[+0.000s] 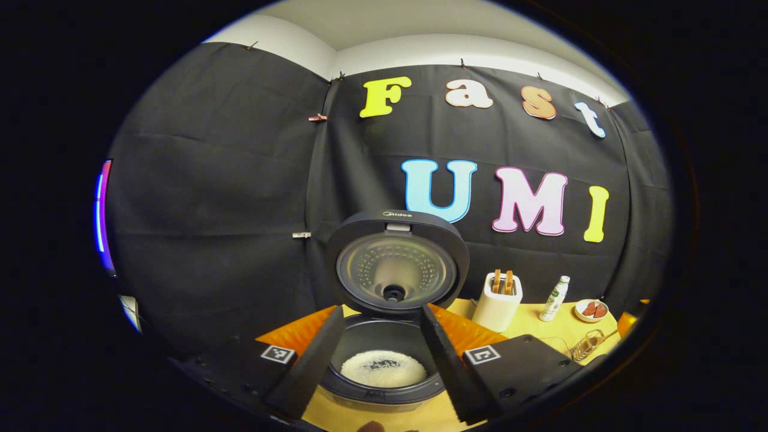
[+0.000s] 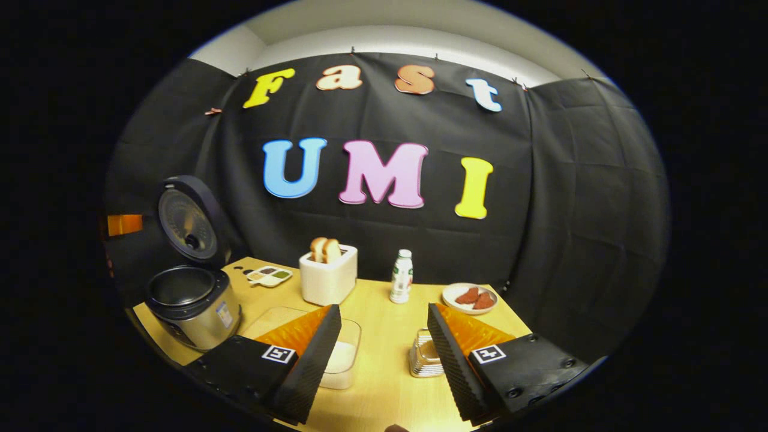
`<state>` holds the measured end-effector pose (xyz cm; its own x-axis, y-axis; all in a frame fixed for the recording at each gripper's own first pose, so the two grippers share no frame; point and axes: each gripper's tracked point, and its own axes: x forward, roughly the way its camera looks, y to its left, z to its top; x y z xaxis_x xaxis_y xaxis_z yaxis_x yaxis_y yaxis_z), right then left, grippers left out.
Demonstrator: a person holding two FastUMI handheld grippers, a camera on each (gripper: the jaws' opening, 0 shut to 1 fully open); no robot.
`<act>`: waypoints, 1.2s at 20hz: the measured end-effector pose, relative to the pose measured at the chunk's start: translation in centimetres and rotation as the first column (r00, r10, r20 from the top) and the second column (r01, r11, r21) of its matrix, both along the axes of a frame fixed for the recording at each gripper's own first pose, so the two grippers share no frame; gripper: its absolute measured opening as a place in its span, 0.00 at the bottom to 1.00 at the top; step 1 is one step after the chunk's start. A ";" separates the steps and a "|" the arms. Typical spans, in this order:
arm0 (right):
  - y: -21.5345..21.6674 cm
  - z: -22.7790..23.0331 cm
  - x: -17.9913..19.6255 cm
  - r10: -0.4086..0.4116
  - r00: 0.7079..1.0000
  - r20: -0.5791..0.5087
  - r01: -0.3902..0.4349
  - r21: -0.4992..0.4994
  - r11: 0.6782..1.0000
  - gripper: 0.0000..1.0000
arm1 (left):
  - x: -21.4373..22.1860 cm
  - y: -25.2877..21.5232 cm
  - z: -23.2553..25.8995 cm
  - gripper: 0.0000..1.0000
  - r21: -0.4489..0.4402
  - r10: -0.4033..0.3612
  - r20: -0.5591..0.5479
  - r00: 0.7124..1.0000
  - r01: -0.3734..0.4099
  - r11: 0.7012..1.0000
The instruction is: Close the left gripper, press the button to open the rice cooker; take a wooden spoon from the chopstick holder with the right hand, scoop a spoonful of rice and pour it into the rice cooker, then put the wooden spoon back into the chopstick holder.
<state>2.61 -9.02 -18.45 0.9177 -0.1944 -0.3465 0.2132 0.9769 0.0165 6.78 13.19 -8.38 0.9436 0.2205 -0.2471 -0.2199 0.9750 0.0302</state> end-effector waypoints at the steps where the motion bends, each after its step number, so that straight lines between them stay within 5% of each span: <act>1: -0.9 -1.1 -0.2 -0.023 1.000 -0.018 0.024 0.025 0.999 0.90 | 0.0 -0.2 0.1 0.89 0.006 -0.001 -0.001 1.000 0.001 1.000; 7: -6.0 -7.3 -1.2 -0.161 0.980 -0.116 0.177 0.150 0.973 0.88 | -0.3 -1.2 1.2 0.92 0.054 0.009 -0.002 1.000 -0.009 0.998; 13: -11.1 -11.7 -0.4 -0.309 0.935 -0.172 0.348 0.288 0.892 0.88 | -1.3 -2.8 3.7 0.94 0.089 0.018 0.028 0.999 -0.020 0.996; 20: -13.2 -13.5 2.7 -0.326 0.929 -0.173 0.367 0.350 0.862 0.87 | -3.4 -2.6 2.2 0.94 0.030 0.072 -0.035 0.997 -0.071 0.997; 24: -13.3 -14.2 4.2 -0.297 0.938 -0.179 0.342 0.351 0.871 0.75 | -4.5 -1.7 1.7 0.94 0.014 0.124 -0.049 0.991 -0.123 0.992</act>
<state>6.81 -22.29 -32.69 0.7764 -0.3062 -0.5508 0.5353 0.7816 0.3202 2.29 11.45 -6.67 0.8956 0.3373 -0.2902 -0.3365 0.9401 0.0544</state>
